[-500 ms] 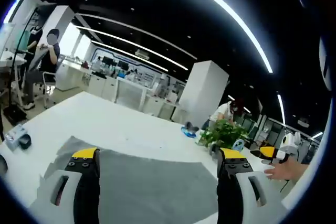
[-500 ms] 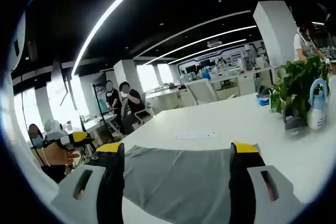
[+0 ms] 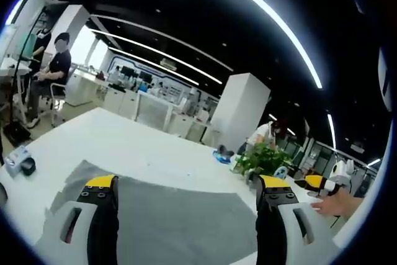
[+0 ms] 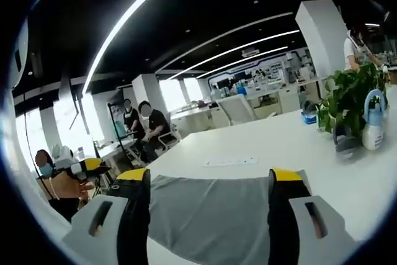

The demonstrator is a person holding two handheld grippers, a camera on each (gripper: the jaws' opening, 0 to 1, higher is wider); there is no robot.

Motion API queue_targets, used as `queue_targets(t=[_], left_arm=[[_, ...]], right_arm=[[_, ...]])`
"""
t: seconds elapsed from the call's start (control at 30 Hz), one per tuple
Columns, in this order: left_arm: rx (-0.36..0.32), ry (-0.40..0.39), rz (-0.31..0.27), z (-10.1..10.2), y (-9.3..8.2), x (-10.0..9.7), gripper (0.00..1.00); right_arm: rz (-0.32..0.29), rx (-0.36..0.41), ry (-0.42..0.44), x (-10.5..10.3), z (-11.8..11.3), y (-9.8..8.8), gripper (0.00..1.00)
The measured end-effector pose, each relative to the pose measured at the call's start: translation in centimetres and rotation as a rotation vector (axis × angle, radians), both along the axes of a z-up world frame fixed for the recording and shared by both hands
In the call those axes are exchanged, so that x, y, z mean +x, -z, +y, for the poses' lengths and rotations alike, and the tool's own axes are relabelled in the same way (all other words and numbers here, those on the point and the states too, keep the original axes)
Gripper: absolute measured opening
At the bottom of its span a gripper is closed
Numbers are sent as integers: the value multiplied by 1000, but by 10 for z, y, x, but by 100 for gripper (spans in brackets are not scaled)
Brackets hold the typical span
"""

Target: Fold the towel on the table until its edges align and the towel forms a compact rectangular stack.

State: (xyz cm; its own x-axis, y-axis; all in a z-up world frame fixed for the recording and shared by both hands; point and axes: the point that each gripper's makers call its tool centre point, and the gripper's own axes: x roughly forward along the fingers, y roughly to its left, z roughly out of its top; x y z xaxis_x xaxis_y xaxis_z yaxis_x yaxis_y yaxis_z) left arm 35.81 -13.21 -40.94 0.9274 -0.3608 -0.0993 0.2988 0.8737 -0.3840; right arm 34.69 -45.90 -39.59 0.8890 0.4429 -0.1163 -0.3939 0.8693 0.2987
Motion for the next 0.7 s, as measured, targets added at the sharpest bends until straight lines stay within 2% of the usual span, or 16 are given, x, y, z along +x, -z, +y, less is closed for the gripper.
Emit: queue_targets(t=[0.7], left_arm=[[-1, 16, 14, 2, 2, -3, 91]], right_arm=[[4, -35, -29, 1, 10, -1, 73]])
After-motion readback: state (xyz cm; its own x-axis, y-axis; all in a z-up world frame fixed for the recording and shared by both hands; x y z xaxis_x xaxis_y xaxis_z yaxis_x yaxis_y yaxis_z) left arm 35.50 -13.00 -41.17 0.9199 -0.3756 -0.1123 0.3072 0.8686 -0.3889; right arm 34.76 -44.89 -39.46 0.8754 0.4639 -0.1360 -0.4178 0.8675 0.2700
